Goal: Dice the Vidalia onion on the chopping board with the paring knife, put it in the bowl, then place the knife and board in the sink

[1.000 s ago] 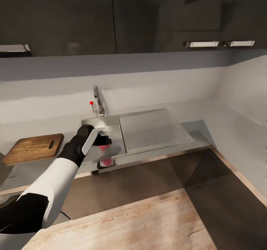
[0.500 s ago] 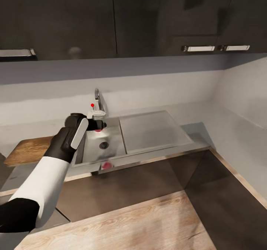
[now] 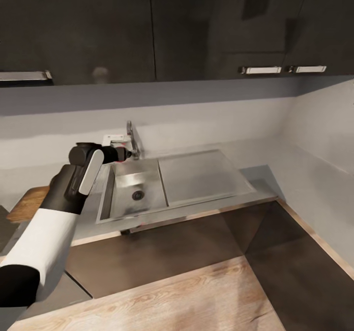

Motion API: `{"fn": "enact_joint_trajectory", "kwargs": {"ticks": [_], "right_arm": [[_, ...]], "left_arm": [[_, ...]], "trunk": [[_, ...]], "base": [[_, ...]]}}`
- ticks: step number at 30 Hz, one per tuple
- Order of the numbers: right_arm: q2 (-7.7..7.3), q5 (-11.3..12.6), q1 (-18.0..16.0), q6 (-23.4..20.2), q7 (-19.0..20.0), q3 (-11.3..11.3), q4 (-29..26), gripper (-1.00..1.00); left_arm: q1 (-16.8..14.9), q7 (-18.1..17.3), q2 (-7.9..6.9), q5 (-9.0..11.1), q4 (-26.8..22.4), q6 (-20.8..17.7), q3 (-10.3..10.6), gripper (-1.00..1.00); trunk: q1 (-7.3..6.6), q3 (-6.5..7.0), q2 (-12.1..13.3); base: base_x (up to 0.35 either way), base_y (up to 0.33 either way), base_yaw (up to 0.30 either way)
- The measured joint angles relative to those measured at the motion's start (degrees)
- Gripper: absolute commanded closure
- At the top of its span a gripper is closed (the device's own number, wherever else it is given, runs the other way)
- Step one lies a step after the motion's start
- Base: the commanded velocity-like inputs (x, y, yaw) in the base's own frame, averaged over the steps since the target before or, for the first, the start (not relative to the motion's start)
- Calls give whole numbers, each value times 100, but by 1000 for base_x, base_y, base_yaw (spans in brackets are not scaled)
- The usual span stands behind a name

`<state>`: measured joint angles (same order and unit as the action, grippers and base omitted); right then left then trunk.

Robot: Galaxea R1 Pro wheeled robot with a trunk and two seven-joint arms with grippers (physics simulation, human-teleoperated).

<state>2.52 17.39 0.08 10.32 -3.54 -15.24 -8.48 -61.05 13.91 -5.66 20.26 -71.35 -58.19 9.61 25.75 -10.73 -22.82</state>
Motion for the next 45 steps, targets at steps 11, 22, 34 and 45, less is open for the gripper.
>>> {"fn": "enact_joint_trajectory", "kwargs": {"ticks": [11,22,34,45], "right_arm": [[-51,2,0,746,4,-4,-51,-100],[-261,-395,1,978,-9,-1,-907,-100],[-321,-404,0,990,-13,8,-944,-100],[-329,-401,0,988,-12,14,-944,-100]], "left_arm": [[11,0,-113,24,-17,-3,0,100],[19,0,-149,25,40,0,-680,100],[30,8,-151,26,43,6,-701,100],[30,7,-117,36,-83,1,-692,100]], "trunk": [[3,22,2],[0,22,1],[0,23,1],[0,23,1]], "base": [[-74,20,0],[-81,22,4],[0,0,231],[0,0,274]]}}
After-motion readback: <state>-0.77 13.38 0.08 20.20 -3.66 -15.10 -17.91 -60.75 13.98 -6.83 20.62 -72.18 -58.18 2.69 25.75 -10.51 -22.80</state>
